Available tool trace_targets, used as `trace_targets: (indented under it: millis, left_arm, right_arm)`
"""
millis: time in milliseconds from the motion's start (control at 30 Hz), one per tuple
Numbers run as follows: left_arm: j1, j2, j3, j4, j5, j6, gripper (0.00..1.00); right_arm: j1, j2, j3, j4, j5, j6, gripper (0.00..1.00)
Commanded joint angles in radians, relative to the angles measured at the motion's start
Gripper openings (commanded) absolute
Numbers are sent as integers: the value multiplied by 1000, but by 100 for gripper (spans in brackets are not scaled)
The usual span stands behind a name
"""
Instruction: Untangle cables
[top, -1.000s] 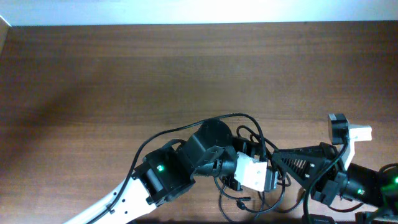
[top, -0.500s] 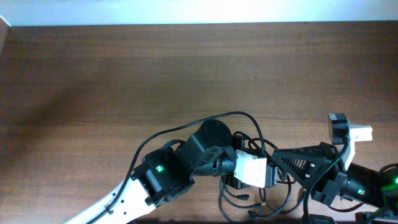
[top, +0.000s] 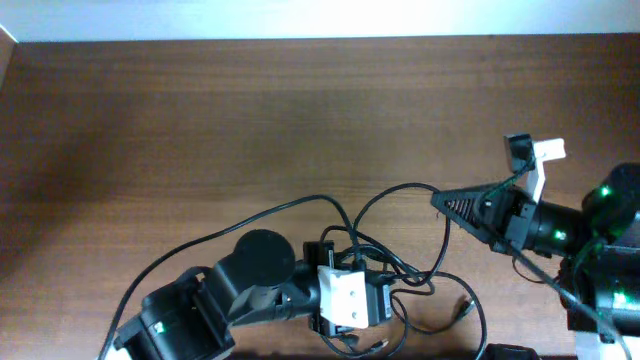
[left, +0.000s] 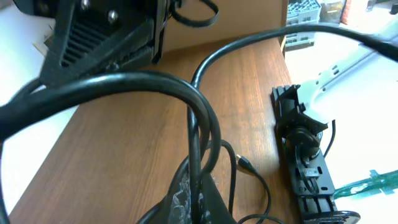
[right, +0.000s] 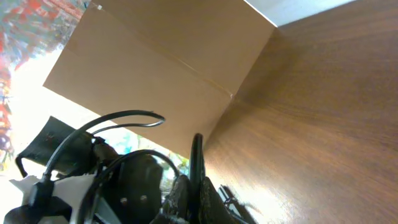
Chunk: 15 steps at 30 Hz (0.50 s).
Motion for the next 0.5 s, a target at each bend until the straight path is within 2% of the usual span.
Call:
trace_targets:
  millis: [0, 100, 200, 267, 467]
  left_arm:
    - [-3, -32, 3, -6, 42, -13, 0]
    - [-3, -35, 3, -5, 98, -61, 0]
    - [-3, -70, 3, 1, 316, -61, 0]
    - [-3, -109, 3, 2, 380, -61, 0]
    - [-3, -251, 3, 1, 350, -61, 0]
  right_arm:
    - [-3, 11, 8, 3, 21, -50, 4]
    - [-3, 15, 8, 3, 29, -119, 4]
    - [-3, 64, 8, 1, 36, -154, 4]
    - [-3, 109, 8, -12, 36, -172, 4]
    - [-3, 216, 8, -13, 36, -213, 4]
